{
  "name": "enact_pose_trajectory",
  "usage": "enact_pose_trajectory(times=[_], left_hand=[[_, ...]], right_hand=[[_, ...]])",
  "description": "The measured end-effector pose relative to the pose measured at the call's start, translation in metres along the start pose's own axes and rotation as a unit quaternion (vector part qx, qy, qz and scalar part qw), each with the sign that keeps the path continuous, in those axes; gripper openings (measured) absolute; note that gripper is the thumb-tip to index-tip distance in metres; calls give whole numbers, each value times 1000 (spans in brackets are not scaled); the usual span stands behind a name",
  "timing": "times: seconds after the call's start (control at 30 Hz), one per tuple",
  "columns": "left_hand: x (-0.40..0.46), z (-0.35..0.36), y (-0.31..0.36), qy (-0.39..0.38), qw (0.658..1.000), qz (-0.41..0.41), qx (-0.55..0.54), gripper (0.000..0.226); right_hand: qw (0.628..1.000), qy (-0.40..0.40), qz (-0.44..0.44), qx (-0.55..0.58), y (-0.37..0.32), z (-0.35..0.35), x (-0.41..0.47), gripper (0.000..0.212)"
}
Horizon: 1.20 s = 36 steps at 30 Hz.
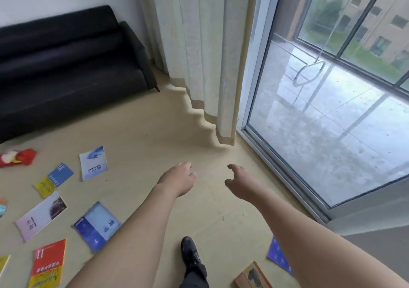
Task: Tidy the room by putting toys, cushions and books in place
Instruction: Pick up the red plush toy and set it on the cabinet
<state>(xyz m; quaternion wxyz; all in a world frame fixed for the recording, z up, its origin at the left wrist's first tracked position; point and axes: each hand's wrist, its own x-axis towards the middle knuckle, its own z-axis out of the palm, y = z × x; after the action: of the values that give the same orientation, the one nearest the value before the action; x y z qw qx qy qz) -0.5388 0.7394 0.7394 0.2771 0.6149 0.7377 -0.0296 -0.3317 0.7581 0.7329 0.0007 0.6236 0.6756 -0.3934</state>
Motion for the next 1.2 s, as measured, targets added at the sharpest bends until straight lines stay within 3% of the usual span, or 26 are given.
enact_pose_trajectory(times=[0.27,0.63,1.0,1.2], left_hand=[[89,-98,-83,28,999,-36,-2,44],[225,-159,-141,6,999,-47,8,46],[365,-276,-197,75,986,-143,-35,47],[402,-275,-240,17,981,-182,-61,45]], right_hand=[[998,-20,-32,-51,-120,2,103,61],[996,-42,-11,-77,-188,-29,259,62],[986,-68,-95,-116,-310,-82,446,60],[973,-124,-118,-153,-361,-75,502,59]])
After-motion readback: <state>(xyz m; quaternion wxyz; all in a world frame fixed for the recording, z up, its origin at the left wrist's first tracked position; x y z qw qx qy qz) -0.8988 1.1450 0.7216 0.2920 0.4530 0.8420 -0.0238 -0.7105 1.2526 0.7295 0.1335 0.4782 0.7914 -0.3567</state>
